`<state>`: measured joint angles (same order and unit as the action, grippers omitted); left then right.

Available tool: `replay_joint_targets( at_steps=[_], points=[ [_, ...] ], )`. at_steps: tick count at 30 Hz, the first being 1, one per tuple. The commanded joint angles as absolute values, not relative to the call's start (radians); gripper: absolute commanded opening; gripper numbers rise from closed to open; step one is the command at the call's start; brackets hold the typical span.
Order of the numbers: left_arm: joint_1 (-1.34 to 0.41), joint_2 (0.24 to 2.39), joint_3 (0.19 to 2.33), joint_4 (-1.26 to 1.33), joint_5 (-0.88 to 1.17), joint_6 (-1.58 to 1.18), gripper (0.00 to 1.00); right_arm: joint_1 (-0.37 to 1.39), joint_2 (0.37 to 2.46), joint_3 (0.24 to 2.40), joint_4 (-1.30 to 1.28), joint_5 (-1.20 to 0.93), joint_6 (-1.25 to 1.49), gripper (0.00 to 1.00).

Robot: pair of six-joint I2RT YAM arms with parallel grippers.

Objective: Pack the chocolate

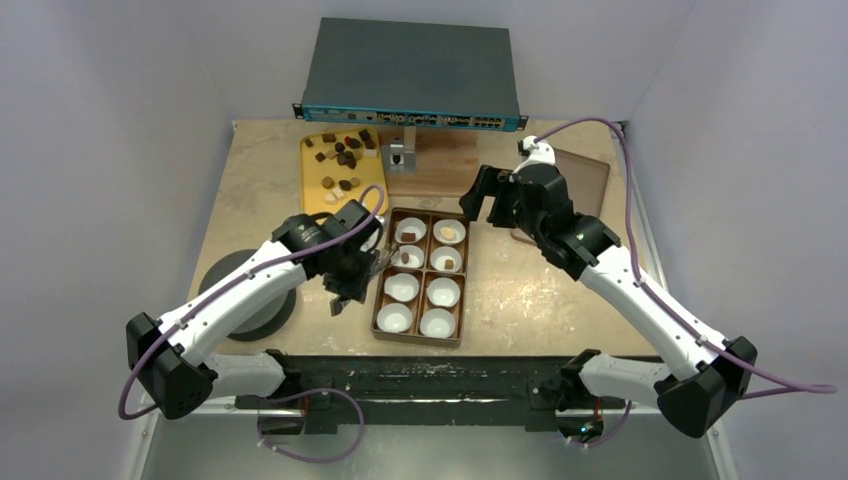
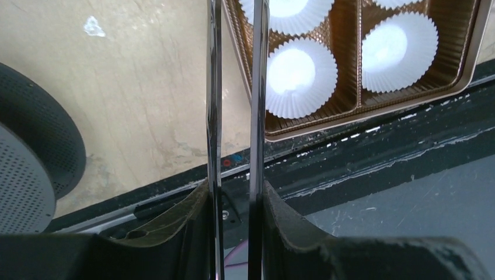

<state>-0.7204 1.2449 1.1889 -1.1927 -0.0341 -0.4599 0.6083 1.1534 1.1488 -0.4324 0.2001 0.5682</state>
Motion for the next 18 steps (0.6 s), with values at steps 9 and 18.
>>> replay_joint_targets(
  at_steps=[9, 18],
  points=[
    [-0.828, 1.209, 1.122, -1.162, -0.005, -0.536, 0.19, 0.608, 1.167, 1.174, -0.407, 0.222, 0.581, 0.89],
    [-0.886, 1.206, 1.115, -1.166, -0.005, -0.562, 0.2, 0.609, 1.167, 1.172, -0.407, 0.22, 0.584, 0.89]
  ],
)
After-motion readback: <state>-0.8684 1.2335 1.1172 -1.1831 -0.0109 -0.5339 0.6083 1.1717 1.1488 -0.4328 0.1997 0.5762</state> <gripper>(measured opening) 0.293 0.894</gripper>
